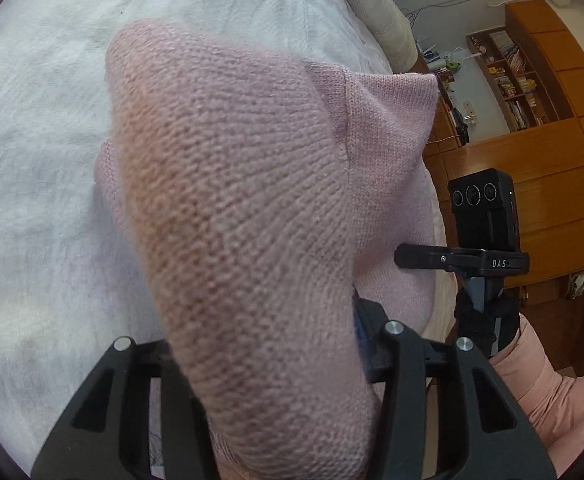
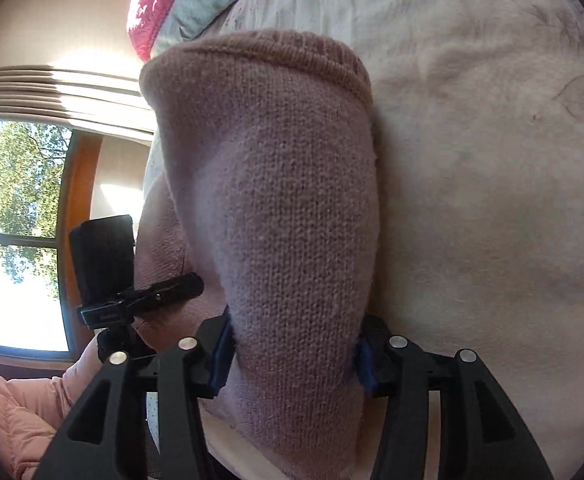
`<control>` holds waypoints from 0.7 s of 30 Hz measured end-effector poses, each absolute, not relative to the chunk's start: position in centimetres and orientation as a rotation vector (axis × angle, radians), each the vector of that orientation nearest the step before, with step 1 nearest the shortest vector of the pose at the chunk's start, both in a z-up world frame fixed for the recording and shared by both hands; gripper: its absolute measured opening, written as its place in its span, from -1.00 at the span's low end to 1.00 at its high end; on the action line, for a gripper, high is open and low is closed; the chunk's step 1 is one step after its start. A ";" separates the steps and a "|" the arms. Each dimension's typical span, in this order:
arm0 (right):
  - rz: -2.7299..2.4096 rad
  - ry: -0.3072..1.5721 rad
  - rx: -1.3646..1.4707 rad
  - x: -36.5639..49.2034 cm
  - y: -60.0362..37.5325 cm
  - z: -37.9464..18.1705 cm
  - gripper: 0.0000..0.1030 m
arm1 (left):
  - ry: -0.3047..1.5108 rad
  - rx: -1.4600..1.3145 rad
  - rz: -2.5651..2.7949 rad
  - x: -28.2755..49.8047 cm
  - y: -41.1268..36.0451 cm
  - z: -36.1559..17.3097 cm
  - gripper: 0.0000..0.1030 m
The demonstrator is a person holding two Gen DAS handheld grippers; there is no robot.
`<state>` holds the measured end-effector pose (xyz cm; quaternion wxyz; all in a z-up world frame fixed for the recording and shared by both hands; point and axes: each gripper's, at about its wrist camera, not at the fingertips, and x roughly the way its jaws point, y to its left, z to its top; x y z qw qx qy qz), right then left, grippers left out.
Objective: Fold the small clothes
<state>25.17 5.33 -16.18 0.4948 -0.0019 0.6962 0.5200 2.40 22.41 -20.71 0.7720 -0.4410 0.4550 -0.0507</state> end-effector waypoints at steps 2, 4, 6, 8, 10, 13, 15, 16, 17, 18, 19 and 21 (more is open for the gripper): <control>1.260 1.691 0.008 25.3 5.3 -17.1 0.07 | 0.985 -0.987 -0.088 2.1 22.9 -21.2 -0.08; 1.249 1.694 0.004 25.2 5.4 -17.5 0.29 | 0.996 -0.954 -0.064 2.1 23.0 -21.1 -0.02; 1.230 1.704 0.012 25.0 5.0 -17.4 0.37 | 1.009 -0.938 -0.044 2.0 23.2 -20.4 0.00; 1.223 1.702 0.018 24.8 3.5 -16.8 0.52 | 1.021 -0.919 -0.007 1.5 23.3 -19.1 0.02; 1.202 1.697 -0.007 23.9 2.1 -16.1 0.61 | 1.025 -0.887 0.036 0.5 23.2 -17.7 0.03; 1.201 1.705 -0.032 21.8 0.0 -15.4 0.61 | 1.024 -0.812 0.111 -1.3 22.5 -15.3 0.03; 1.191 1.718 -0.048 20.6 -1.4 -15.6 0.61 | 1.002 -0.797 0.139 -2.7 21.9 -13.8 0.03; 1.181 1.723 -0.053 20.1 -1.6 -15.9 0.61 | 0.994 -0.792 0.156 -3.4 21.6 -13.2 0.06; 1.177 1.726 -0.049 19.6 -1.9 -16.0 0.61 | 0.988 -0.782 0.173 -3.6 21.2 -12.6 0.08; 1.177 1.727 -0.033 19.3 -2.2 -16.2 0.60 | 0.986 -0.774 0.187 -4.0 20.7 -12.3 0.08; 1.173 1.731 -0.012 19.1 -2.4 -16.4 0.56 | 0.986 -0.764 0.197 -4.4 20.0 -12.2 0.09; 1.161 1.747 0.024 19.0 -2.1 -16.9 0.45 | 1.004 -0.732 0.216 -5.3 19.3 -12.7 0.11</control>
